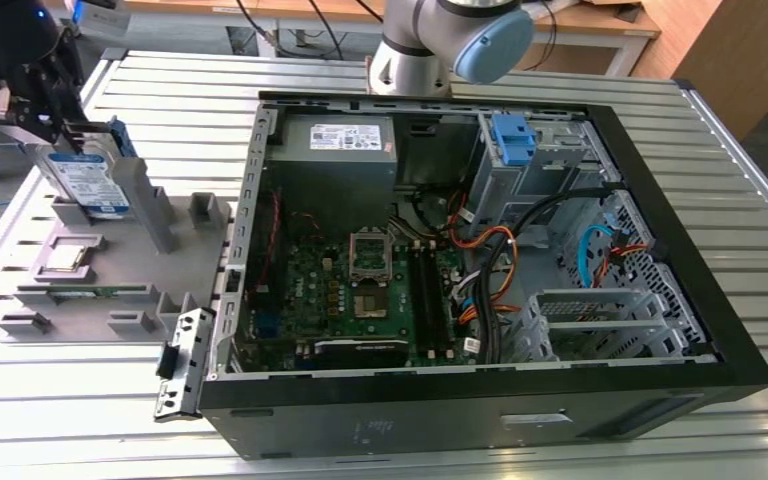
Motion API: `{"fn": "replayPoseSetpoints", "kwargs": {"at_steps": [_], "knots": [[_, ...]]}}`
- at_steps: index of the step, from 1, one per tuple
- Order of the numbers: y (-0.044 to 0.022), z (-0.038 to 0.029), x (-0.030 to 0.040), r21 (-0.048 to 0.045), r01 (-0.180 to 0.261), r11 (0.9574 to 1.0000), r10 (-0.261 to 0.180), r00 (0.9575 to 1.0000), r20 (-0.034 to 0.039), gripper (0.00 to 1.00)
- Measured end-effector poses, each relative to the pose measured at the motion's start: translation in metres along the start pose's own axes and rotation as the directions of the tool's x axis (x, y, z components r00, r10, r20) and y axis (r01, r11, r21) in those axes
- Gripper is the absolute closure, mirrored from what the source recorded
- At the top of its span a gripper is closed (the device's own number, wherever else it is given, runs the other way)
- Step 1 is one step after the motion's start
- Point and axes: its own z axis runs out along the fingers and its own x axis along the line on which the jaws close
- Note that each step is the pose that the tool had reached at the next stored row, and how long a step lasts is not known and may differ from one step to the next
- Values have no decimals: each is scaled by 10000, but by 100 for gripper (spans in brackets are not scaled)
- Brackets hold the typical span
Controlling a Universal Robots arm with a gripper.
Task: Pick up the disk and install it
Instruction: 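Pick up the disk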
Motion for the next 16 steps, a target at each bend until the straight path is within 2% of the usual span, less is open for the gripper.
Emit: {"fn": "replayPoseSetpoints", "kwargs": {"at_steps": [11,16], "knots": [[-1,3,-9,-3,-3,10000,3,10000,-64,56],[-3,4,-10,-65,472,9989,-473,9988,-102,56]]}}
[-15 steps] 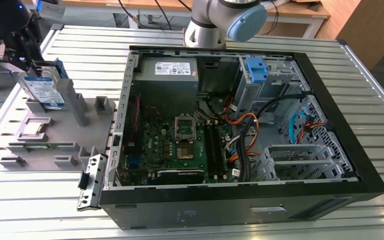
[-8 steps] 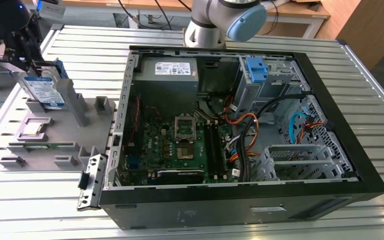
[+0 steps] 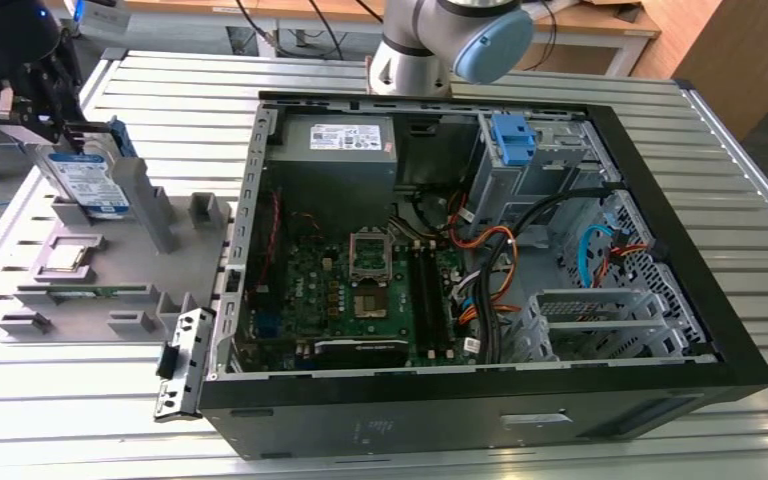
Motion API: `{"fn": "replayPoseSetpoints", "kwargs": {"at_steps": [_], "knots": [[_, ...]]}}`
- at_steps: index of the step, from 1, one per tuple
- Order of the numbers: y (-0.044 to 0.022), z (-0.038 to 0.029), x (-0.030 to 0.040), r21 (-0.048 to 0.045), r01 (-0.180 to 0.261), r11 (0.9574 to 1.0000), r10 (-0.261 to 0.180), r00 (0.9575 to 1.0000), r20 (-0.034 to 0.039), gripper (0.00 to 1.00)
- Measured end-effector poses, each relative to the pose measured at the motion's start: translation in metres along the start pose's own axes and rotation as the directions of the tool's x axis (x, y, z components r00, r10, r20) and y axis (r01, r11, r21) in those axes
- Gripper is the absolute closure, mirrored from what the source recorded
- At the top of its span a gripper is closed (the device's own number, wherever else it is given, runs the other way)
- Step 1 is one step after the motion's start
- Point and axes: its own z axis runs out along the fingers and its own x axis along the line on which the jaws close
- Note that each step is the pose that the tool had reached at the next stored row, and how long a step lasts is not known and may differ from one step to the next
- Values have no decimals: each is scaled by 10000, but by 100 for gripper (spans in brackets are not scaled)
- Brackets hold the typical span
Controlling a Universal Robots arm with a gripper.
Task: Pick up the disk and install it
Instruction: 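Pick up the disk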
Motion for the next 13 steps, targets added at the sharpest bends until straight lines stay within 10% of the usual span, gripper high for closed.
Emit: {"fn": "replayPoseSetpoints", "kwargs": {"at_steps": [13], "knots": [[-11,1,-17,0,2,10000,-2,10000,-1,56]]}}
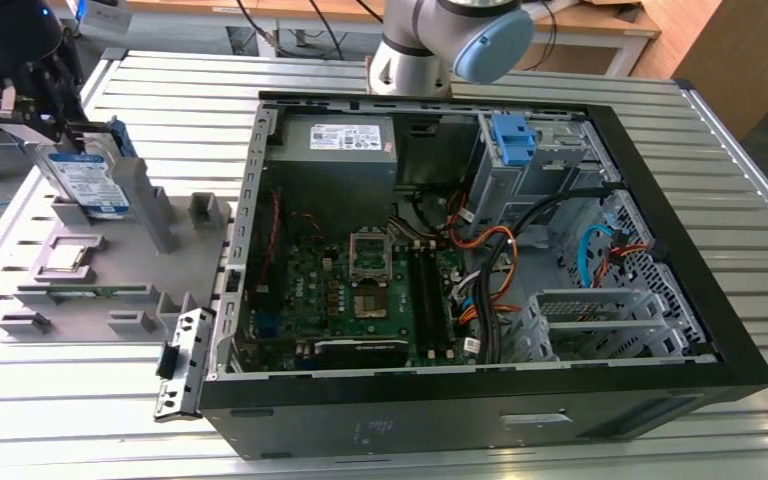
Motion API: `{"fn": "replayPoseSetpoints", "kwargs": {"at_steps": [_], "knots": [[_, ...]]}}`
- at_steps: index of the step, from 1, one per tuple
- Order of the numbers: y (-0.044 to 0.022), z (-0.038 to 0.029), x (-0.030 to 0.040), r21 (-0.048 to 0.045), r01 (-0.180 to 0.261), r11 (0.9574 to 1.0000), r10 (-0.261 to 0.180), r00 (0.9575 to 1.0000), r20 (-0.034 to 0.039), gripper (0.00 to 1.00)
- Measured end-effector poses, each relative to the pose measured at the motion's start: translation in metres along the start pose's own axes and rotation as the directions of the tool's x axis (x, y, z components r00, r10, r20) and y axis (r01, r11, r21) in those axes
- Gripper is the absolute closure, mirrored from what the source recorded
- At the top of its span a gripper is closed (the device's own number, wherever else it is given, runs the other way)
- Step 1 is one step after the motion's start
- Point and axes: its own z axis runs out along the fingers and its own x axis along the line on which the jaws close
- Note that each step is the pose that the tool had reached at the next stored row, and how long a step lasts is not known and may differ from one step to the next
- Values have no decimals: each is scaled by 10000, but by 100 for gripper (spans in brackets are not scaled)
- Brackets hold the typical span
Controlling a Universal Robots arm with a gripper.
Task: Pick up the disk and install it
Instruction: 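Pick up the disk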
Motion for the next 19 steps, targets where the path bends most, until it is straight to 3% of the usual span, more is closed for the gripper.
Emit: {"fn": "replayPoseSetpoints", "kwargs": {"at_steps": [3,4,19], "knots": [[-1,-1,0,-2,0,10000,0,10000,-1,58],[-1,-1,0,-1,0,10000,0,10000,-1,64],[-7,-1,0,0,0,10000,0,10000,0,64]]}}
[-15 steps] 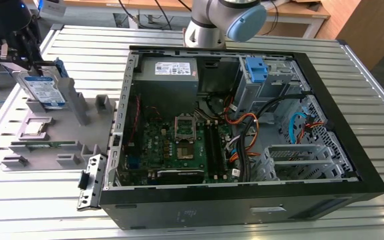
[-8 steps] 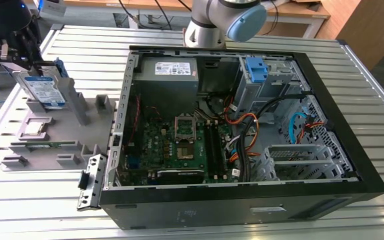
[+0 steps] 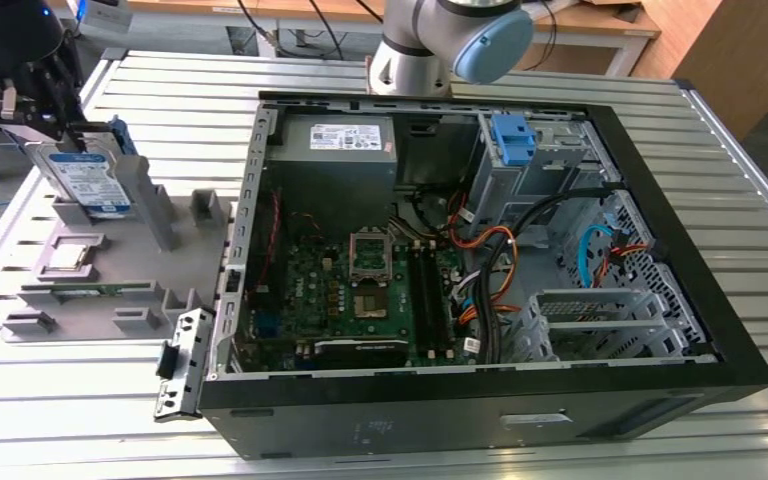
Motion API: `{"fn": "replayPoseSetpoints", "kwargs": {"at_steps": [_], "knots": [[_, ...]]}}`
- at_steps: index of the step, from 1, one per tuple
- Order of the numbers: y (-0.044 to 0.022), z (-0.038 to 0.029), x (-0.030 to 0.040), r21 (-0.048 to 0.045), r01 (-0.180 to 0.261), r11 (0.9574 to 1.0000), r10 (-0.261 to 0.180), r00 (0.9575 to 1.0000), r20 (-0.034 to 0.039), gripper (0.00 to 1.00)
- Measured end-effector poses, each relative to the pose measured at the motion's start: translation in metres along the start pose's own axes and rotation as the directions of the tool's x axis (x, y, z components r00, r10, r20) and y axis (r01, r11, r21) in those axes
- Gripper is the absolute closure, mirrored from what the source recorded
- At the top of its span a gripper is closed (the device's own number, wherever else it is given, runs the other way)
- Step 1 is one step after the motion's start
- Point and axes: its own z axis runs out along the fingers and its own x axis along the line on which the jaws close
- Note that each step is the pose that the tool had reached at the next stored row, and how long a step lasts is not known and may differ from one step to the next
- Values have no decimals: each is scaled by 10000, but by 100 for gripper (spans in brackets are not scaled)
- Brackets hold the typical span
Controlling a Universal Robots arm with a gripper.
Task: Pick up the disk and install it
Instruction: 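Pick up the disk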
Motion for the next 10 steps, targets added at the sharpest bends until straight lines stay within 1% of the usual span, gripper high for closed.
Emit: {"fn": "replayPoseSetpoints", "kwargs": {"at_steps": [4,7,10], "knots": [[-1,0,0,2,-25,10000,25,10000,1,64],[-1,2,0,48,-413,9991,413,9991,35,64],[-2,3,0,56,-459,9989,459,9989,41,64]]}}
